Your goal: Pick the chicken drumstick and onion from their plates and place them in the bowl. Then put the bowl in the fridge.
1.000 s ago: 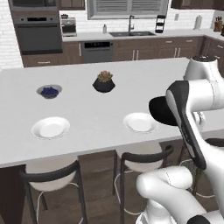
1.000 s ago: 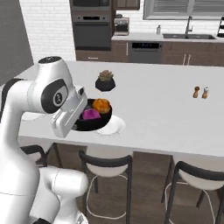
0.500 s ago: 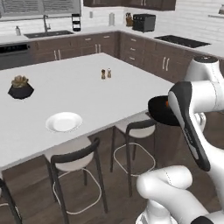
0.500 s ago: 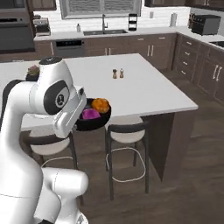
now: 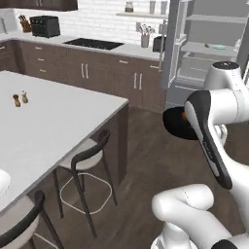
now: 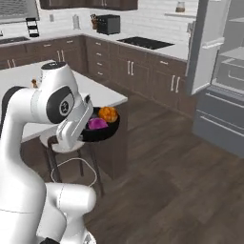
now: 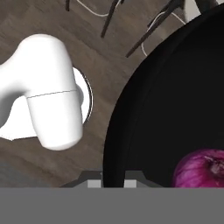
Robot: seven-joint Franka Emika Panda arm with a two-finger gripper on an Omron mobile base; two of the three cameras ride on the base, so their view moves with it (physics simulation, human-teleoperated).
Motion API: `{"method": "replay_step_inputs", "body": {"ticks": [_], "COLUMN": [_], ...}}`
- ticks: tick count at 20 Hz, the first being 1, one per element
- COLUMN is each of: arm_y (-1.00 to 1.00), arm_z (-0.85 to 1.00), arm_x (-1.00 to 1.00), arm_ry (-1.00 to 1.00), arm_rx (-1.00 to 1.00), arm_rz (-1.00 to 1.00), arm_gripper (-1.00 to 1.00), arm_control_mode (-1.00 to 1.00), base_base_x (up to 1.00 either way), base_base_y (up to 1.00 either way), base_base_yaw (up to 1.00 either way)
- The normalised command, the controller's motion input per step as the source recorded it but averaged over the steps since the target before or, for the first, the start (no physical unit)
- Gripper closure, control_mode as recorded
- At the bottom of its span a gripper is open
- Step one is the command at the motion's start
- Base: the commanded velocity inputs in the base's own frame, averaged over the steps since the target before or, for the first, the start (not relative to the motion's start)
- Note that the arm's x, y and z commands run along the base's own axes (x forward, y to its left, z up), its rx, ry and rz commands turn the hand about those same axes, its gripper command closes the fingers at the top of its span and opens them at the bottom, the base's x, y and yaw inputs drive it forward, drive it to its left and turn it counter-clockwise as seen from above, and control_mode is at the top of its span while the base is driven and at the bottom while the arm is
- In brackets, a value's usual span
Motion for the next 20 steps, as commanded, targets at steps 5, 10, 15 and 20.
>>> {"method": "replay_step_inputs", "body": {"ticks": [5,10,15,20], "arm_y": [0.00,0.00,0.00,0.00], "arm_z": [0.00,0.00,0.00,0.00], "arm_x": [0.00,0.00,0.00,0.00], "arm_ry": [0.00,0.00,0.00,0.00], "arm_rx": [0.00,0.00,0.00,0.00], "arm_rz": [0.00,0.00,0.00,0.00], "arm_gripper": [1.00,1.00,1.00,1.00], "arm_control_mode": [1.00,1.00,1.00,1.00], "base_base_x": [0.49,0.94,1.00,1.00], "base_base_y": [-0.32,-0.01,0.12,0.29], "base_base_yaw": [-0.65,-0.44,-0.20,-0.08]}}
